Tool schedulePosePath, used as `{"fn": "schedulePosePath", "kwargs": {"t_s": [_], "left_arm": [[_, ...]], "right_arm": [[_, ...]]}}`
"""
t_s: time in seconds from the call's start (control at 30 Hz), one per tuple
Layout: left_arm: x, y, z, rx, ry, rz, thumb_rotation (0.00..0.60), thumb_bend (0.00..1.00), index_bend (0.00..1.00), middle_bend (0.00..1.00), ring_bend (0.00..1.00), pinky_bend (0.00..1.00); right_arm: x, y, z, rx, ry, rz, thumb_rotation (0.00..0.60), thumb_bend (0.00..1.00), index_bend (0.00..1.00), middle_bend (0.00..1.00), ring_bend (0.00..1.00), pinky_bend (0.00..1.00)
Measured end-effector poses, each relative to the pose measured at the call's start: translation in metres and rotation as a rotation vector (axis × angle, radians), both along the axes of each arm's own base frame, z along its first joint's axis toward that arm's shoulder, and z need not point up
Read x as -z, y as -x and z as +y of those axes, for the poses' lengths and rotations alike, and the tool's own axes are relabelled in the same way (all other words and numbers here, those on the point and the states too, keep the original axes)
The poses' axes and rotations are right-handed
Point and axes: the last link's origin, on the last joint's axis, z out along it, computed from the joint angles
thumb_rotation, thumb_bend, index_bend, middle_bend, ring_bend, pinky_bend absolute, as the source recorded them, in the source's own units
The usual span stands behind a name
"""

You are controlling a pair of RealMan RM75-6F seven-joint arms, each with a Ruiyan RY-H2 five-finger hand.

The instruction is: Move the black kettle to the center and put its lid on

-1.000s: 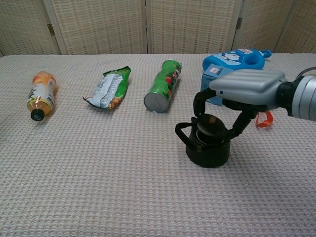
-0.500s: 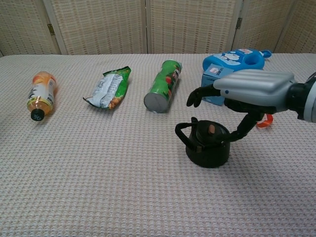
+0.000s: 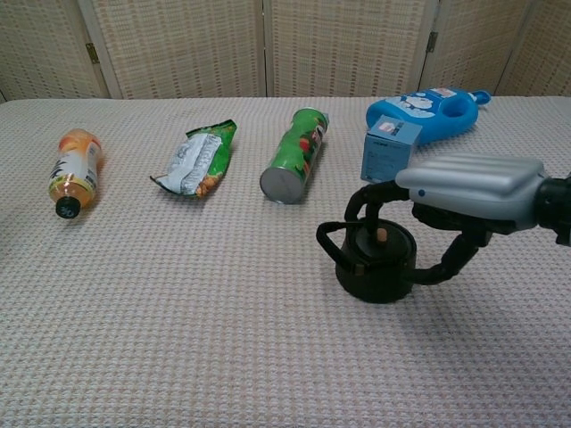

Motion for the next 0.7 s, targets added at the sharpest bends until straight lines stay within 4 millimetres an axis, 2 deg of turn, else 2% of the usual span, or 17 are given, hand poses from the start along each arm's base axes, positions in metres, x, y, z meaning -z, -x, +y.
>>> {"fn": "schedulePosePath", "kwargs": {"t_s": [0.17, 0.3, 0.4, 0.53, 0.6, 0.7], "left_arm": [[0.0, 0.001, -0.001, -0.002, 0.001, 0.001, 0.6, 0.23, 0.25, 0.09, 0.06, 0.0], [-0.001, 0.001, -0.001, -0.003, 0.0, 0.003, 0.6, 0.23, 0.25, 0.09, 0.06, 0.0], [-0.003, 0.001, -0.001, -0.004, -0.004, 0.003, 0.6, 0.23, 0.25, 0.09, 0.06, 0.0], [-0.006, 0.003, -0.001, -0.018, -0.01, 0.002, 0.6, 0.23, 0.25, 0.09, 0.06, 0.0], [-0.009, 0.006, -0.001, -0.034, -0.016, 0.002, 0.6, 0.23, 0.24, 0.09, 0.06, 0.0], [-0.014, 0.01, -0.001, -0.062, -0.023, 0.001, 0.6, 0.23, 0.23, 0.09, 0.05, 0.0]], "right_arm": [[0.0, 0.001, 0.0, 0.001, 0.0, 0.0, 0.6, 0.31, 0.2, 0.34, 0.85, 0.7], [-0.01, 0.002, -0.002, 0.006, 0.038, -0.02, 0.6, 0.31, 0.2, 0.34, 0.85, 0.7], [-0.027, 0.006, -0.003, 0.021, 0.094, -0.039, 0.6, 0.31, 0.2, 0.34, 0.83, 0.7], [-0.058, 0.023, -0.001, 0.061, 0.195, -0.052, 0.6, 0.31, 0.2, 0.33, 0.71, 0.7], [-0.071, 0.033, 0.003, 0.087, 0.238, -0.054, 0.6, 0.31, 0.2, 0.31, 0.61, 0.64], [-0.093, 0.051, 0.012, 0.136, 0.313, -0.06, 0.6, 0.31, 0.17, 0.23, 0.39, 0.39]]}}
